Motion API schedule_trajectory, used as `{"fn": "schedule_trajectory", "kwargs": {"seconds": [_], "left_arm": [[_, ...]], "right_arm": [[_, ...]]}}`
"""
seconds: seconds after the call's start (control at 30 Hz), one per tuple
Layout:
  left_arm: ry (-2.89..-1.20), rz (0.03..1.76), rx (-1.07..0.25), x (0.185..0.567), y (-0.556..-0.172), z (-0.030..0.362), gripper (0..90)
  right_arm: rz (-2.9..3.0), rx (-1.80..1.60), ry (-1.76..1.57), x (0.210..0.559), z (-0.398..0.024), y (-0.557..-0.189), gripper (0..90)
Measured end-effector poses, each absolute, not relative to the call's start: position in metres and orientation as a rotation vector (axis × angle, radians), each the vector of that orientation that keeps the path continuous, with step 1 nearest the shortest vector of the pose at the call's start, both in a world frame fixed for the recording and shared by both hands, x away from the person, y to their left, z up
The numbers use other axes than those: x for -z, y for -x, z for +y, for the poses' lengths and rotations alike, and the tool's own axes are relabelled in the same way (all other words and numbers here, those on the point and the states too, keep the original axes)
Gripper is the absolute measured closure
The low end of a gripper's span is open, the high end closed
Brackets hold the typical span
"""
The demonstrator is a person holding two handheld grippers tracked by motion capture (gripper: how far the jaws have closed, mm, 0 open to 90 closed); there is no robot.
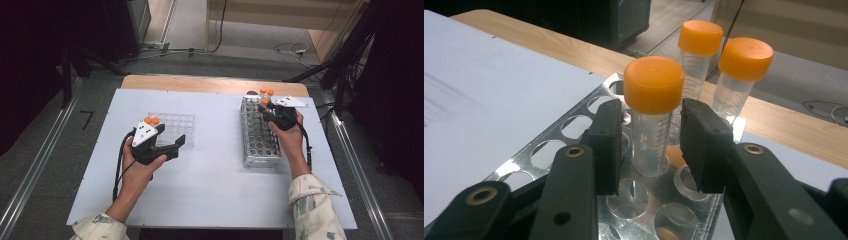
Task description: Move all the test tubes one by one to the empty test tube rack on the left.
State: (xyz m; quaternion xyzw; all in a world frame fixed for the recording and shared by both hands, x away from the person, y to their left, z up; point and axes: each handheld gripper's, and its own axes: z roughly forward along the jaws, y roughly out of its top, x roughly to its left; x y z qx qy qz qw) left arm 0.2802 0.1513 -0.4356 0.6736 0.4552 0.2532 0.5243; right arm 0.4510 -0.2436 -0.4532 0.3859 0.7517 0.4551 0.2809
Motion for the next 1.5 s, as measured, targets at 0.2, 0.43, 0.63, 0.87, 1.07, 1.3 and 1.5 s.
{"fn": "schedule_trajectory", "kwargs": {"seconds": [0.2, 0.43, 0.63, 0.87, 1.07, 1.3, 1.5], "left_arm": [[-1.609, 1.091, -0.599, 0.436, -0.28, 0.151, 20.1], [-1.61, 1.089, -0.596, 0.437, -0.281, 0.15, 20.2], [-1.607, 1.087, -0.591, 0.437, -0.281, 0.151, 20.2], [-1.597, 1.094, -0.591, 0.436, -0.281, 0.152, 20.2], [-1.594, 1.1, -0.589, 0.436, -0.282, 0.152, 20.0], [-1.59, 1.103, -0.589, 0.436, -0.282, 0.153, 20.0], [-1.596, 1.098, -0.591, 0.435, -0.282, 0.152, 20.0]], "right_arm": [[2.023, -1.227, -1.049, 0.455, -0.245, -0.453, 63.3], [2.032, -1.246, -1.061, 0.456, -0.247, -0.455, 70.5], [2.019, -1.255, -1.065, 0.454, -0.247, -0.455, 71.3], [2.007, -1.259, -1.048, 0.447, -0.247, -0.454, 71.3], [1.986, -1.281, -1.032, 0.437, -0.246, -0.451, 71.3], [1.96, -1.3, -1.005, 0.421, -0.246, -0.445, 71.2], [1.932, -1.328, -0.968, 0.403, -0.246, -0.437, 71.4]]}}
